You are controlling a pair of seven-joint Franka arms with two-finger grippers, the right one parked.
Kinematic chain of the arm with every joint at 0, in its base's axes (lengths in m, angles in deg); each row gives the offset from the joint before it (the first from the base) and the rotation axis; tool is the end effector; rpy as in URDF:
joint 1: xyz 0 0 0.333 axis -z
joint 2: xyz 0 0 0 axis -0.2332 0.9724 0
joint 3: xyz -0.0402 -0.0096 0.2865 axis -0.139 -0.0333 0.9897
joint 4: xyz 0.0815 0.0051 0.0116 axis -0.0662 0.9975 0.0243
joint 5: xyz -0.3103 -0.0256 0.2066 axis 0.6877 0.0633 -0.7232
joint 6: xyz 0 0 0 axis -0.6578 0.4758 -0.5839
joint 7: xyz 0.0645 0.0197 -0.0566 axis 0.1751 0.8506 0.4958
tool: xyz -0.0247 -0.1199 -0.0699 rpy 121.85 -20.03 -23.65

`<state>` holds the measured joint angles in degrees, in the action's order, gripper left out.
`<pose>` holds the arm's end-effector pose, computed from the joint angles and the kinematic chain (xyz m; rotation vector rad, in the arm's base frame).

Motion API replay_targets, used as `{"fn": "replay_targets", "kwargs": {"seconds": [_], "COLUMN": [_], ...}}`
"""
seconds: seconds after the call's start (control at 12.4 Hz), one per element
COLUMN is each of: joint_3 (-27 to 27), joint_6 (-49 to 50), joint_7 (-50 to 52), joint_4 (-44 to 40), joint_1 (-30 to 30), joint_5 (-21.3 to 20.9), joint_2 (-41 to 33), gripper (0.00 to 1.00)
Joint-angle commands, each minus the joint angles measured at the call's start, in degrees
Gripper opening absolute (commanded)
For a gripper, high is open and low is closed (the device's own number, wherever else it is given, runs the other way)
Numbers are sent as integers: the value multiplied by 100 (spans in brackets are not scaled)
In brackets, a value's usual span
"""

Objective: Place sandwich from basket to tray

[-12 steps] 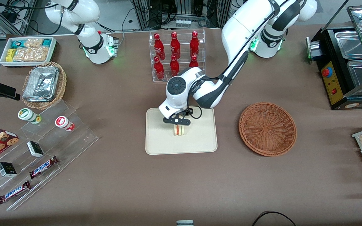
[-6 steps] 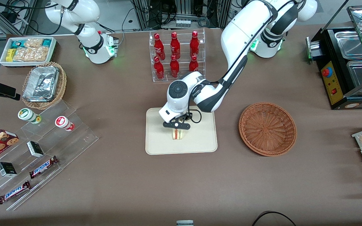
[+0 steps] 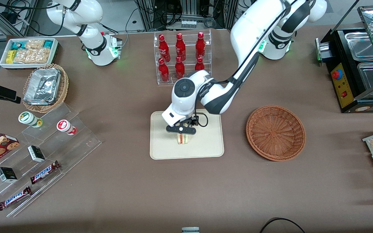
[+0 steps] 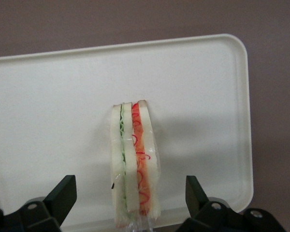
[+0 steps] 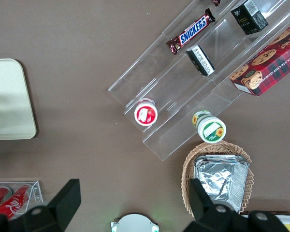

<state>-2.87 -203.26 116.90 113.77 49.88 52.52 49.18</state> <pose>0.4930 -0.5122 0.2672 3.0434 -0.0914 0.0647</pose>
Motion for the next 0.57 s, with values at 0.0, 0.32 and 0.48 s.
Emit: {"fn": "replay_targets", "kwargs": {"seconds": [0.0,0.32,0.48], "joint_3": [34,34,34], "joint_6": [618,1934,2481], "joint_7": [459,638,585], "joint_4": [185,203,212], "joint_1": [-281,-974,-1379], "joint_5": [106,89,62], "joint_2": [-903,-2133,-2644], "gripper": [100,100,100]}}
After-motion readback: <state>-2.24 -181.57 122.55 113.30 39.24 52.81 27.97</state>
